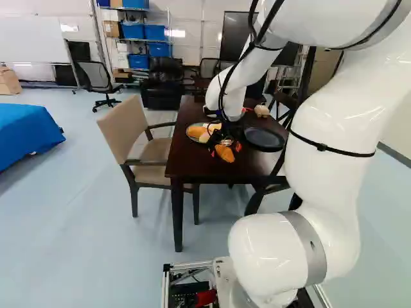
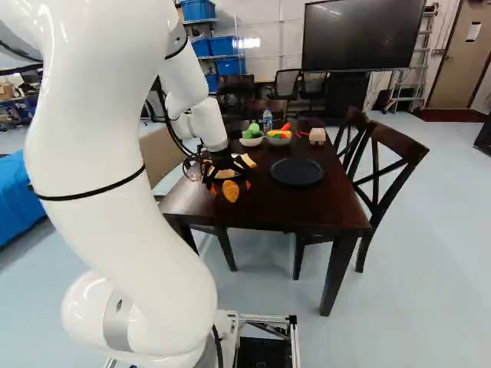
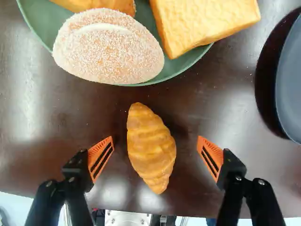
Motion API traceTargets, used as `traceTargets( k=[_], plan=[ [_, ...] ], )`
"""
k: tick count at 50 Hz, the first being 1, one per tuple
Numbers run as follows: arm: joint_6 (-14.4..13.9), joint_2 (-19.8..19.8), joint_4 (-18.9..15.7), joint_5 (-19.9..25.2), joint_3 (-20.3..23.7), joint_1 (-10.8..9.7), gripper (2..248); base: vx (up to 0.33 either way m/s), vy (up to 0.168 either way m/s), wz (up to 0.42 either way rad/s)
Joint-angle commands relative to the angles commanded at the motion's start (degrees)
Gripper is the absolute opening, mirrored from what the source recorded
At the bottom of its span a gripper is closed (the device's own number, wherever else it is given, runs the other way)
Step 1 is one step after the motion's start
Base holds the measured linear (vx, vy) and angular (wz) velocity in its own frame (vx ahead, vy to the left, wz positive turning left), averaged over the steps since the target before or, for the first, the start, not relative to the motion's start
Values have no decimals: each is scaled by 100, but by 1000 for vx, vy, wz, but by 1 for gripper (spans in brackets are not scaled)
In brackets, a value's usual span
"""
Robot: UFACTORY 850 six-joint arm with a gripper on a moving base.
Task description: Move the croissant to the empty plate
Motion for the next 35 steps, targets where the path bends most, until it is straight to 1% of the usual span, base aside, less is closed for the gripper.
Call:
traceTargets(
  k=[21,35],
  plan=[
    [0,5,0,49,1,0,238,0,0,0],
    [0,259,0,49,75,8,238,0,0,0]
  ],
)
